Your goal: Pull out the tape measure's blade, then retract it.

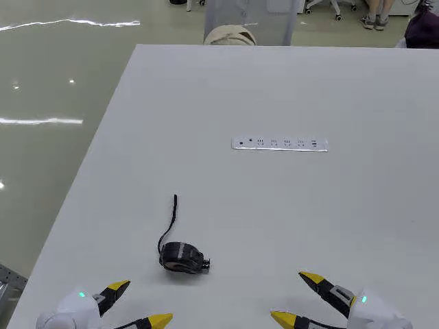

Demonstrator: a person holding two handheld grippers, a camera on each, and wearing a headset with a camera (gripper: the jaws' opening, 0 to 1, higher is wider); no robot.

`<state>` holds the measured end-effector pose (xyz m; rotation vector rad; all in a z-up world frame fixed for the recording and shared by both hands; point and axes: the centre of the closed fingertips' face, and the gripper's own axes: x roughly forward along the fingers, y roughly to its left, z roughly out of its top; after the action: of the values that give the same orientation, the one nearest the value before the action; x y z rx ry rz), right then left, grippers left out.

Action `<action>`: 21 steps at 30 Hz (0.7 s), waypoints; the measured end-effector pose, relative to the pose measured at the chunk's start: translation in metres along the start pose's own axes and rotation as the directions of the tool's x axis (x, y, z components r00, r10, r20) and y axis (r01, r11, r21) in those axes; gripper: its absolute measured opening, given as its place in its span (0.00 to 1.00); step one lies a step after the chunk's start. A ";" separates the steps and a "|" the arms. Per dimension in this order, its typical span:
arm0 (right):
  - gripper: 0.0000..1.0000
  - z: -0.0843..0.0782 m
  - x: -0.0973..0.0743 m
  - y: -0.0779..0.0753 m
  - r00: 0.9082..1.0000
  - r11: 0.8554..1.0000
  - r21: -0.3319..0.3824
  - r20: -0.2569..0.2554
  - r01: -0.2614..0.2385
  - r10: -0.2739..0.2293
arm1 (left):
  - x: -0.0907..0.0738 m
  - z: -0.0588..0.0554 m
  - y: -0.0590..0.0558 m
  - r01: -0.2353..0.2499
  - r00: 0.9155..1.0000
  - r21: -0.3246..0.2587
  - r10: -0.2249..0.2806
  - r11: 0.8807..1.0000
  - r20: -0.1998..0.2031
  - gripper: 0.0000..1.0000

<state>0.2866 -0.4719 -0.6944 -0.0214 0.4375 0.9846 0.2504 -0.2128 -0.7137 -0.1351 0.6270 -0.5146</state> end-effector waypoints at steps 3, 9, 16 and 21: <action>0.63 0.000 -0.005 -0.001 1.000 1.000 0.003 0.001 0.011 -0.011 | -0.003 0.001 -0.002 0.001 1.000 -0.003 -0.001 1.000 0.005 0.76; 0.66 -0.001 -0.014 -0.003 0.999 0.999 0.009 0.003 0.036 -0.036 | -0.007 0.001 -0.006 0.000 1.000 -0.019 0.001 1.000 0.020 0.78; 0.68 -0.005 -0.026 -0.004 0.998 0.998 0.006 0.011 0.065 -0.065 | -0.009 -0.004 -0.004 -0.017 0.999 -0.031 0.018 0.999 0.029 0.79; 0.68 -0.005 -0.032 -0.003 0.997 0.997 0.008 0.015 0.078 -0.079 | -0.015 -0.003 -0.002 -0.028 0.999 -0.043 0.030 0.999 0.042 0.81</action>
<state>0.2718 -0.5002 -0.6876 -0.0240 0.4229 0.9053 0.2376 -0.2072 -0.7081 -0.1766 0.5978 -0.4690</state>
